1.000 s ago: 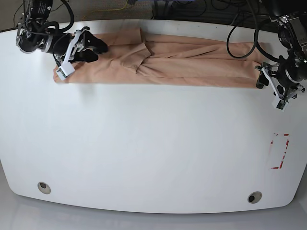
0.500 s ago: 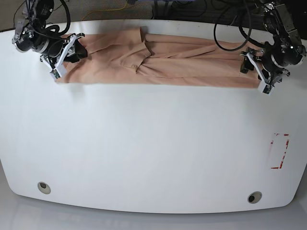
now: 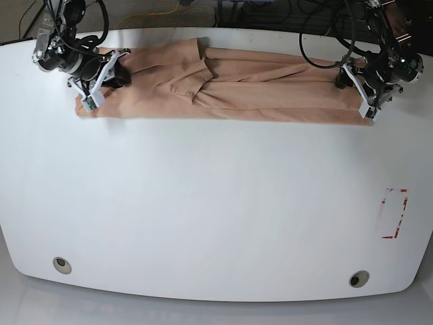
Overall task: Layout the t-shirt on the table in an organized manner, then fold the t-shirt properly
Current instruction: 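Grasp the folded shirt ends with both grippers and pull them apart, then release the left gripper and move it inward over the shirt strip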
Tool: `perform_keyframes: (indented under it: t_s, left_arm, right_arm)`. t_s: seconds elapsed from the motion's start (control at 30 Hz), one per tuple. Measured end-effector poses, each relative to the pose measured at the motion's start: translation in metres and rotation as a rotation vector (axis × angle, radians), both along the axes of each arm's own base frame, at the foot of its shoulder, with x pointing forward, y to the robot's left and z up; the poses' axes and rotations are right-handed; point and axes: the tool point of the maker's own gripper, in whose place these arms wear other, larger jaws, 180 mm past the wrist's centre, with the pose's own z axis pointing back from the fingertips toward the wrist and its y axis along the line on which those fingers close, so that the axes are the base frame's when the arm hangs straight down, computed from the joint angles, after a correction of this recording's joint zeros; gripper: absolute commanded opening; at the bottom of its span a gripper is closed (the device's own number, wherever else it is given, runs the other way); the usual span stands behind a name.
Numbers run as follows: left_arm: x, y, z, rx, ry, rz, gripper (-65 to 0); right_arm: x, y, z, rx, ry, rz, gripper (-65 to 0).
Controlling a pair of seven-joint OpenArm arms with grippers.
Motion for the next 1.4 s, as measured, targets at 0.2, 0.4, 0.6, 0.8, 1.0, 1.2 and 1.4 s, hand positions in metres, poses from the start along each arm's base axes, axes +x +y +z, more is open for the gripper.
perform_keyframes:
  t_s: [0.2, 0.4, 0.6, 0.8, 1.0, 1.2, 1.4]
  left_arm:
    - [0.008, 0.002, -0.001, -0.006, -0.009, 0.008, -26.1]
    - [0.027, 0.002, 0.000, -0.018, -0.025, 0.016, -26.1]
    - [0.048, -0.009, -0.001, -0.043, -0.037, -0.012, -26.1]
    - [0.061, -0.022, 0.004, -0.067, -0.063, -0.055, -26.0]
    - [0.059, -0.012, 0.025, -0.003, -0.050, -0.057, -25.6]
    - [0.073, 0.009, 0.069, -0.045, -0.206, 0.035, -24.9]
    - [0.068, 0.038, 0.075, -0.076, -0.221, 0.148, -18.7]
  right_arm:
    - [0.008, -0.005, -0.011, -0.017, -0.023, -0.005, -55.0]
    - [0.033, -0.014, -0.015, -0.031, -0.056, -0.033, -55.2]
    - [0.063, -0.029, -0.019, -0.044, -0.077, -0.060, -55.3]
    - [0.083, -0.044, -0.018, -0.114, -0.087, -0.070, -55.3]
    - [0.082, -0.046, -0.014, -0.139, -0.091, -0.064, -55.3]
    - [0.081, -0.047, -0.014, -0.150, -0.088, -0.060, -55.5]
    - [0.080, -0.048, -0.014, -0.154, -0.080, -0.062, -55.5]
